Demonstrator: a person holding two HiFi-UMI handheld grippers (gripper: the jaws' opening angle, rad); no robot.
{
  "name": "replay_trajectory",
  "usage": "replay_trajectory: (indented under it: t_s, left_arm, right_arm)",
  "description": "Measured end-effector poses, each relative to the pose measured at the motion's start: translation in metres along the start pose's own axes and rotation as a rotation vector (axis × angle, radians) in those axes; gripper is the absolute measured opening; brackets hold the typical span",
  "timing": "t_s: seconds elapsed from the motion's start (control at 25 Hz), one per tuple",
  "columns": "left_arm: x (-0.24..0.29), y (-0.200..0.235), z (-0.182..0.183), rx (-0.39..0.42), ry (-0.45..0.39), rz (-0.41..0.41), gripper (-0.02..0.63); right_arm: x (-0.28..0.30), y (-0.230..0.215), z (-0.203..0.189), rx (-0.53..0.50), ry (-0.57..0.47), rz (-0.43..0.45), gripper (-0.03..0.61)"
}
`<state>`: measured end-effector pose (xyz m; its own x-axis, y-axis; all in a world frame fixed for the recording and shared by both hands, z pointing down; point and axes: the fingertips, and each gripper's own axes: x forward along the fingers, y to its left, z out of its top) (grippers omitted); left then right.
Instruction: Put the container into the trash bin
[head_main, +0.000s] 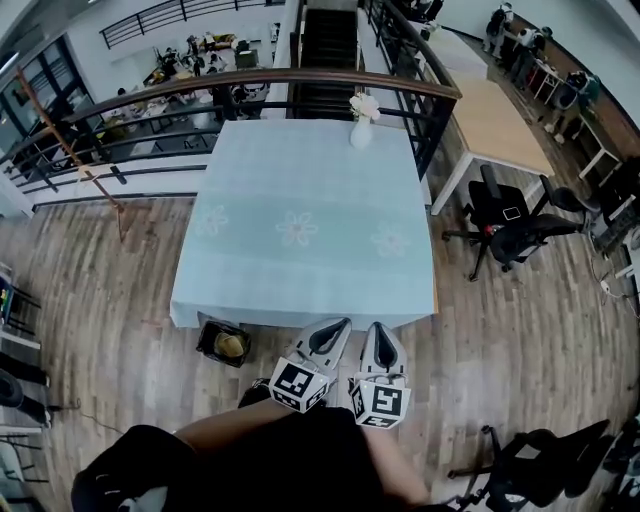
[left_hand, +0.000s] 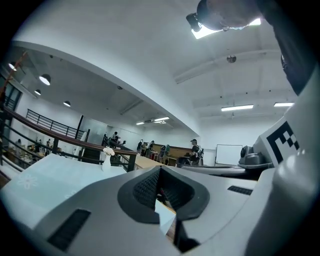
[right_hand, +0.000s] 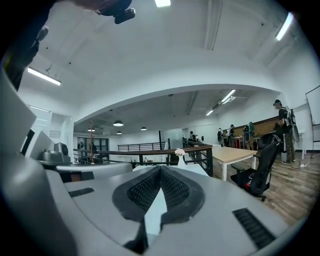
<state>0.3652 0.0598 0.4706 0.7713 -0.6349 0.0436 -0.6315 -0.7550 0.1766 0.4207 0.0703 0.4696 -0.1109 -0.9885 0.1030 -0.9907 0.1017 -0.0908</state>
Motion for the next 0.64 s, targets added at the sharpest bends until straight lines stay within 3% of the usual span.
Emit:
replay_trajectory:
  t_s: [0.64]
  left_arm:
    - [0.017, -0.043, 0.006, 0.063, 0.011, -0.058, 0.012]
  right_arm:
    - [-0.03, -0.028, 0.009, 0.008, -0.03, -0.058, 0.032]
